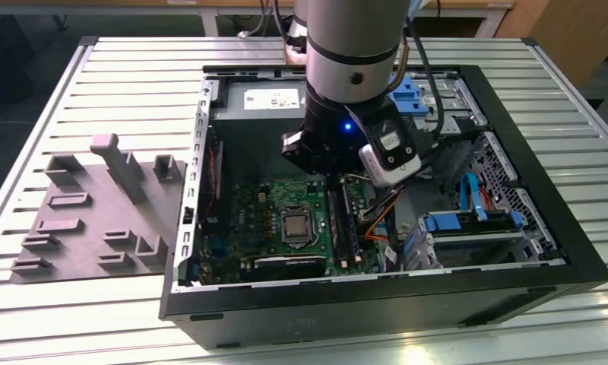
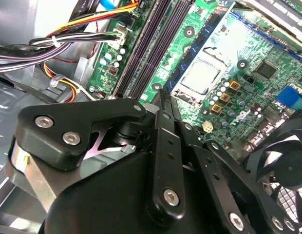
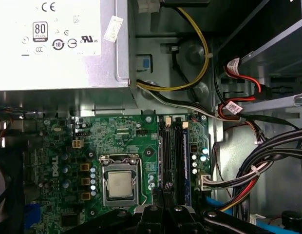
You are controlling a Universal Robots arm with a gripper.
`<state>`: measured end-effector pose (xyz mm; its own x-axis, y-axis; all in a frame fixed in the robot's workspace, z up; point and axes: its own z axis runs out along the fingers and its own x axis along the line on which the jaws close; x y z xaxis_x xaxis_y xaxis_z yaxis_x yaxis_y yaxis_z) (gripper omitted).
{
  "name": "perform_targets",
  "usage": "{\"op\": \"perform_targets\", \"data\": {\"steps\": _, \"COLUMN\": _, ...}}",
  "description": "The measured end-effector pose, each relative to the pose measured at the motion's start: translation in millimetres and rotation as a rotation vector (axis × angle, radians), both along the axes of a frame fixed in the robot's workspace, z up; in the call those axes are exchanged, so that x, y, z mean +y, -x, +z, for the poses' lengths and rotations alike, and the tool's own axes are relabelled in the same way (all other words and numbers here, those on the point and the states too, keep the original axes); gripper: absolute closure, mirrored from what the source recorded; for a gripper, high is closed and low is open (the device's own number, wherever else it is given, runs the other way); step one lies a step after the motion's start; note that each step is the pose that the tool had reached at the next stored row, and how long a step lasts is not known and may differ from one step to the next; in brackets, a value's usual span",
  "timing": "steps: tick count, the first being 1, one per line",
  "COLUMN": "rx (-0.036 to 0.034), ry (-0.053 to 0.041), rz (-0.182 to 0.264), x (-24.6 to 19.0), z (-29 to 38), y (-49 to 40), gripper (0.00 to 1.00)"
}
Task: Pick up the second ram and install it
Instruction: 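Insert the second ram into the second slot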
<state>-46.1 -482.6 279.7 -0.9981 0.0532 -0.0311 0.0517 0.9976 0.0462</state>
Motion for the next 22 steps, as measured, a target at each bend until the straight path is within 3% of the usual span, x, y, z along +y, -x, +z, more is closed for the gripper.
{"op": "perform_targets", "data": {"steps": 9, "rx": 0.0001, "ry": 0.0, "rz": 0.01, "x": 1.0, "z": -8.9, "y": -1.2, "gripper": 0.89}}
{"op": "perform_targets", "data": {"steps": 16, "rx": 0.0002, "ry": 0.0, "rz": 0.012, "x": 1.2, "z": -16.2, "y": -9.7, "gripper": 0.89}}
{"op": "perform_targets", "data": {"steps": 22, "rx": 0.0002, "ry": 0.0001, "rz": 0.012, "x": 1.3, "z": -21.6, "y": -11.6, "gripper": 0.89}}
